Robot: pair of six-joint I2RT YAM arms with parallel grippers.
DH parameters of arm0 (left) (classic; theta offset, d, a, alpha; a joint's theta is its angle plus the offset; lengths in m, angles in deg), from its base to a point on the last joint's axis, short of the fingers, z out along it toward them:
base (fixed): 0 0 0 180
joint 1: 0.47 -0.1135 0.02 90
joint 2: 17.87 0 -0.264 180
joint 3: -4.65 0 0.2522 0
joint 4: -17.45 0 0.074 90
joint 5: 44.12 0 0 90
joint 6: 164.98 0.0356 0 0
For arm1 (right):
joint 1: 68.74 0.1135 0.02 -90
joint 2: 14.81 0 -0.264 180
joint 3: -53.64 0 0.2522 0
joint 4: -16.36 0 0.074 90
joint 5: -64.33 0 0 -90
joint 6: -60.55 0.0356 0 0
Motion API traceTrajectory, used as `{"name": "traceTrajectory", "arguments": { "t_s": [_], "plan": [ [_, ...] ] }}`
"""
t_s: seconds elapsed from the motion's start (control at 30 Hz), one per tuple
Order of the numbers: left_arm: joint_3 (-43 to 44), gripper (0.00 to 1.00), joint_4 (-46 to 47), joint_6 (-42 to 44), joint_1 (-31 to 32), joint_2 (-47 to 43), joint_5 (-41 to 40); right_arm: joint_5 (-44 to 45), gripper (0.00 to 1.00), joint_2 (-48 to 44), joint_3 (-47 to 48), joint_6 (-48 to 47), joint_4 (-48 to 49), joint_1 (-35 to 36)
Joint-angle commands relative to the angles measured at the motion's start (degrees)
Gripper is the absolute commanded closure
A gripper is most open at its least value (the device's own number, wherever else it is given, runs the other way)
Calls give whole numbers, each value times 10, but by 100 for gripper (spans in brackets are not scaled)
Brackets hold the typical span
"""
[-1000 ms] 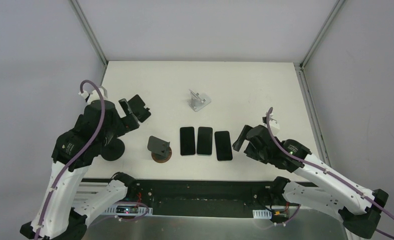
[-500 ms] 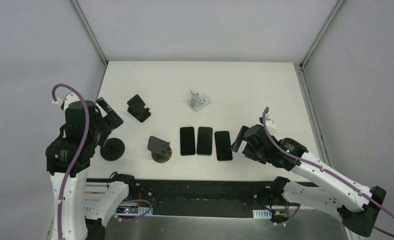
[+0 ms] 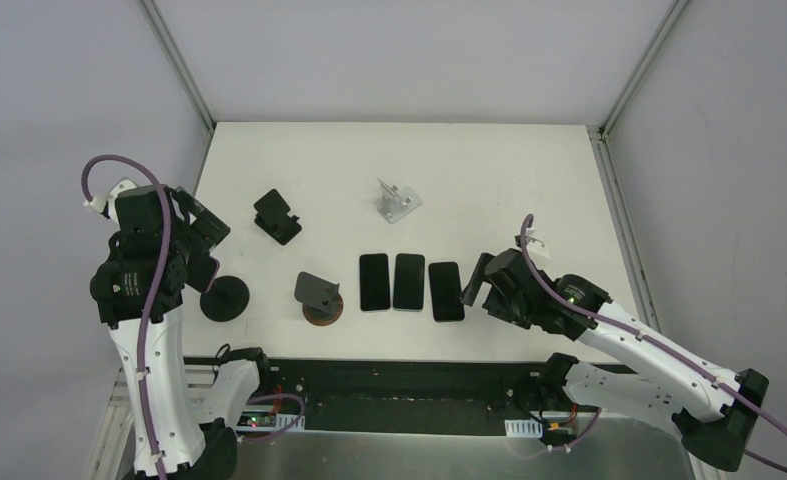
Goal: Remove the phone from the phone stand
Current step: Move the phone stand with the phone to the center of the board.
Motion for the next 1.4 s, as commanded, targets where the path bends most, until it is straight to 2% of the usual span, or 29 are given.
{"name": "traceTrajectory", "arguments": {
  "t_s": [0.0,0.43,0.8,1.0,1.17,1.37],
  "plan": [
    [27,1,-4,-1,-26,17,23,-6,1,1,10,1,-9,-2],
    [34,1,-5,-1,-134,38,18,-27,1,24,30,-37,-33,-2],
    [19,1,0,35,-260,63,41,-51,1,63,60,-43,-45,-2],
    [-8,1,46,54,-324,96,154,-70,1,79,67,-37,-38,-1],
    [-29,1,100,72,-343,99,201,-78,1,86,68,-41,-38,-2],
    [-26,1,117,106,-349,94,168,-81,1,91,67,-45,-36,-2]
  ]
}}
